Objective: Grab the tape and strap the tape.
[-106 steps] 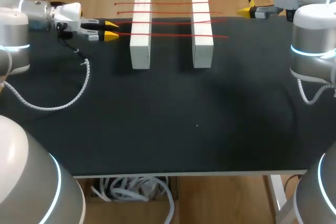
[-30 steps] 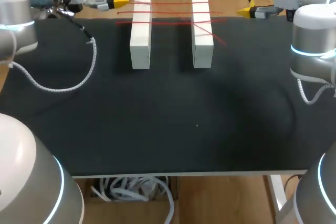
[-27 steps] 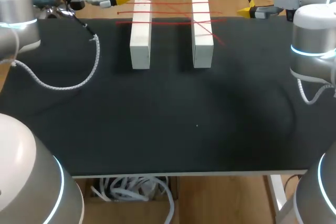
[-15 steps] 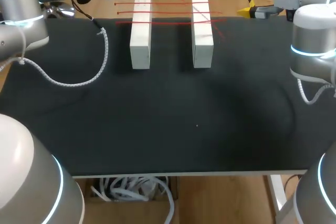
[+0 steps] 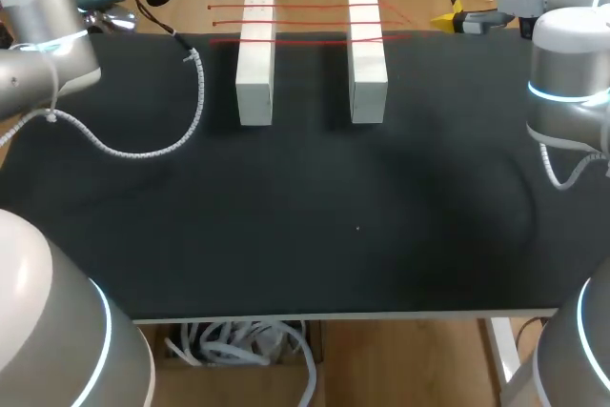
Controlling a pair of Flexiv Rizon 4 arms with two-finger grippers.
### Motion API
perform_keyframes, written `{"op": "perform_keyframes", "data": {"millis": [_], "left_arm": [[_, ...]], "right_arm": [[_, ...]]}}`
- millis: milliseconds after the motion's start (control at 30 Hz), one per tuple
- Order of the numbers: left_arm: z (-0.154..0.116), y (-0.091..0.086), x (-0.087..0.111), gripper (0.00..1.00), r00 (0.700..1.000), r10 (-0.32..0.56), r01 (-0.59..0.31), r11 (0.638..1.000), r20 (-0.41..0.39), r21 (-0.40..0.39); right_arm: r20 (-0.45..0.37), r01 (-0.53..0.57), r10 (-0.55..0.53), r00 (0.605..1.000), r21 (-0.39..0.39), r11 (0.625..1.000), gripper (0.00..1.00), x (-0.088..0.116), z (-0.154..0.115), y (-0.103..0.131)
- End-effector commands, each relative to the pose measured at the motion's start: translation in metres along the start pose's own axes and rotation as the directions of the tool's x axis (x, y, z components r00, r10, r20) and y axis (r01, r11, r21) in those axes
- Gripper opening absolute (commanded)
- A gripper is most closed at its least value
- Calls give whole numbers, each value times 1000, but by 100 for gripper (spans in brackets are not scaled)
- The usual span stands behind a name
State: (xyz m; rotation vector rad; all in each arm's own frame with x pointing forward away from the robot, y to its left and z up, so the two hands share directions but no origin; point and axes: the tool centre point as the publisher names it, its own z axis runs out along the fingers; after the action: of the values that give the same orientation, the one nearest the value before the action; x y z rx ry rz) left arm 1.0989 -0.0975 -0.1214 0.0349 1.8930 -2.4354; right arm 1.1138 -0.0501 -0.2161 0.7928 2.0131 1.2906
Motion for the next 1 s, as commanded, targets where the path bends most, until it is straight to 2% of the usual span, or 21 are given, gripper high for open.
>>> {"op": "perform_keyframes", "data": {"millis": [33,333,500,700,1000], "left_arm": [[1,0,2,0,1000,1,-1,1000,7,-1],[1,0,2,0,1000,1,-1,1000,7,-1],[19,-5,2,0,988,44,-40,999,-150,31],[37,-10,-2,0,974,56,-47,998,-221,43],[48,-11,-2,0,982,35,-28,999,-187,39]], "right_arm": [[0,0,0,1000,0,1000,100,0,0,0],[0,0,0,1000,0,1000,100,0,0,0],[0,0,0,1000,0,1000,100,0,0,0],[0,0,0,1000,0,1000,100,0,0,0],[0,0,0,1000,0,1000,100,0,0,0]]}}
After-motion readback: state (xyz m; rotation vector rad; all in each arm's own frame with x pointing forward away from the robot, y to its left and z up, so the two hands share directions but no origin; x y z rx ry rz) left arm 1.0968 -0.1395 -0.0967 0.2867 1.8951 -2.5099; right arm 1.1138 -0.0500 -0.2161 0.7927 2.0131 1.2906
